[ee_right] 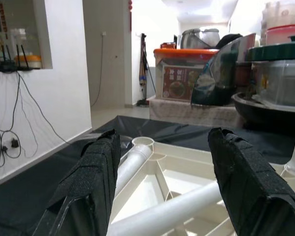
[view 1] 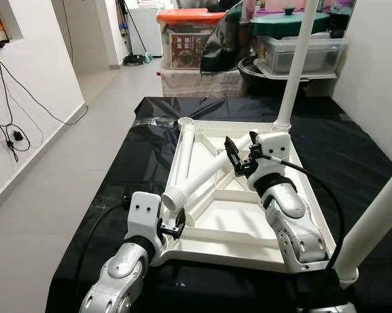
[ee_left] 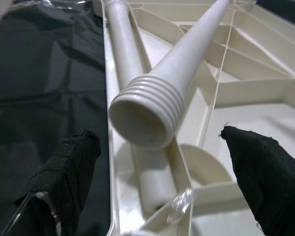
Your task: Building children table
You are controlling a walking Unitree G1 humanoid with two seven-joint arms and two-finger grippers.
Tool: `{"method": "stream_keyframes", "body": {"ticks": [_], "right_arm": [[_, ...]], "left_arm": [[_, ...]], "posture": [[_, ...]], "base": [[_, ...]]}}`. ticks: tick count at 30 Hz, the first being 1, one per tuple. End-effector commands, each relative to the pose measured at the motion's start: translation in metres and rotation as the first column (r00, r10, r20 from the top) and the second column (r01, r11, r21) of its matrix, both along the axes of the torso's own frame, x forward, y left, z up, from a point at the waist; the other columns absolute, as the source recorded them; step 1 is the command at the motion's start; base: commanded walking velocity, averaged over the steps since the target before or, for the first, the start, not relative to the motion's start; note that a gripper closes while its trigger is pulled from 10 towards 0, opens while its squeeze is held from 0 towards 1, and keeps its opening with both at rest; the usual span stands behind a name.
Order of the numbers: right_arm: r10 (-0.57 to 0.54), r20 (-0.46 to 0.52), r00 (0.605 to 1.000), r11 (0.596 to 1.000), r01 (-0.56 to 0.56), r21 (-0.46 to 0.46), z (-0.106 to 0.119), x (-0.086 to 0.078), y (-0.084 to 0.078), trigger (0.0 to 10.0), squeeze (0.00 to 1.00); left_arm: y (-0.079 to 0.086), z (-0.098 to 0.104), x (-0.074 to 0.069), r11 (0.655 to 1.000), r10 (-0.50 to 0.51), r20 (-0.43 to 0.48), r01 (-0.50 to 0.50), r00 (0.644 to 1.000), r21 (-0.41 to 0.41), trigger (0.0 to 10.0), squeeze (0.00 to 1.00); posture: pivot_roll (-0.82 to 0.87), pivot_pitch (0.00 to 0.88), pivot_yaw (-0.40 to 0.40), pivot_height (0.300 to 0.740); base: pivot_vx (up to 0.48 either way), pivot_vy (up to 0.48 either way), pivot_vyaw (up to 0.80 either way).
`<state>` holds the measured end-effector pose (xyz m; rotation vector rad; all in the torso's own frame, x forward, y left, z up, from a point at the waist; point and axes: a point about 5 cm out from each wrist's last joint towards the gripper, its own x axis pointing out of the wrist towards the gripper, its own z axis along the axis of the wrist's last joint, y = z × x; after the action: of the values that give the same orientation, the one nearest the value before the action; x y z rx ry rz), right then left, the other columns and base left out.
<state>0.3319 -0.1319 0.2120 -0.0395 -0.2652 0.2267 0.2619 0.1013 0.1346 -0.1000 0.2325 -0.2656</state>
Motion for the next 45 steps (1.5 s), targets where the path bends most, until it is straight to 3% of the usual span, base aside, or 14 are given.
{"method": "stream_keyframes", "body": {"ticks": [1, 8, 25, 33, 45], "right_arm": [[0.000, 0.022, 1.000, 1.000, 0.000, 0.001, 0.004, 0.000, 0.000, 10.0, 0.00], [-0.003, 0.032, 0.999, 1.000, 0.003, -0.002, 0.006, -0.001, -0.002, 10.0, 0.00], [-0.008, 0.044, 0.999, 1.000, 0.008, -0.002, 0.010, -0.002, -0.003, 10.0, 0.00], [-0.016, 0.051, 0.999, 1.000, 0.017, -0.013, 0.014, -0.004, -0.008, 10.0, 0.00], [-0.022, 0.052, 0.998, 1.000, 0.023, -0.021, 0.016, -0.005, -0.012, 10.0, 0.00]], "left_arm": [[0.001, 0.001, 0.003, 0.999, -0.010, 0.005, 0.010, 1.000, -0.030, 10.0, 0.00], [-0.003, -0.004, 0.008, 0.995, -0.060, -0.024, 0.058, 0.998, -0.085, 10.0, 0.00], [-0.005, -0.013, 0.011, 0.994, -0.083, -0.047, 0.080, 0.995, -0.075, 10.0, 0.00], [-0.003, -0.013, 0.028, 0.993, -0.104, -0.032, 0.101, 0.994, -0.061, 10.0, 0.00], [-0.002, -0.012, 0.040, 0.992, -0.115, -0.023, 0.114, 0.993, -0.053, 10.0, 0.00]], "posture": [[0.07, 0.000, -0.020, 0.740], [0.06, 0.000, -0.014, 0.740], [0.05, 0.012, -0.013, 0.740], [0.03, 0.035, -0.009, 0.740], [0.03, 0.051, -0.005, 0.740]], "base": [[0.000, 0.000, 0.00], [0.000, 0.000, 0.00], [0.000, 0.000, 0.00], [0.000, 0.000, 0.00], [0.000, 0.000, 0.00]]}}
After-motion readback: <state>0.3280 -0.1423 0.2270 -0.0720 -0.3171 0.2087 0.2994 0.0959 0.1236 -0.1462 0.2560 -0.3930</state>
